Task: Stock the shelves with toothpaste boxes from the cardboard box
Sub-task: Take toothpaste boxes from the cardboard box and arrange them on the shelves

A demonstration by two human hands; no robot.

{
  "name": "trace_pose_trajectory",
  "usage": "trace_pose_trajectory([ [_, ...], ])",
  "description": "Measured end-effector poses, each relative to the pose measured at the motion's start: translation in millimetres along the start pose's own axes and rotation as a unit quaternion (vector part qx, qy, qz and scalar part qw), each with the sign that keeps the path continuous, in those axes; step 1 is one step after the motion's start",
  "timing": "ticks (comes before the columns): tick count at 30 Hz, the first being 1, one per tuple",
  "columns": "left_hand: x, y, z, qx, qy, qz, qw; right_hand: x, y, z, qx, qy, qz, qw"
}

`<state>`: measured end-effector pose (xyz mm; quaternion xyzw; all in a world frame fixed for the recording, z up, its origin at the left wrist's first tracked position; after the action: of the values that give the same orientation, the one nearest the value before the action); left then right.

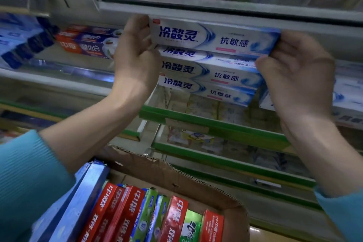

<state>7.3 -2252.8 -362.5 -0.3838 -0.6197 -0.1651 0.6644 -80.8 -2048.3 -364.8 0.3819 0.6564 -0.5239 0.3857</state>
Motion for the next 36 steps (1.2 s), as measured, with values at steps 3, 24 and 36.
trace_pose_trajectory([
  [3,0.8,22.9,-5.7,0.053,-0.015,0.065,0.996,-4.5,23.1,-6.1,0.000,0.006,-0.023,1.000],
  [24,-71.1,66.8,-26.2,0.023,-0.107,-0.030,0.994,33.4,89.8,-6.1,-0.034,0.138,0.055,0.988],
  [36,-69.7,63.1,-32.0,-0.019,-0.130,-0.061,0.989,30.5,84.2,-5.7,-0.034,0.188,0.075,0.979],
])
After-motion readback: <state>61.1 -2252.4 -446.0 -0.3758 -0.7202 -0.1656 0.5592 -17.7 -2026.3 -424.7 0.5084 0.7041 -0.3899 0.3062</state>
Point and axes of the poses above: each hand's wrist, its own y-axis away from the middle knuckle, its own z-axis out of the palm, x = y × z, the point moved 1 cm from there along -y, towards the middle knuckle, and after that the axes turned 2 degrees about y, right-handed, at the moved point
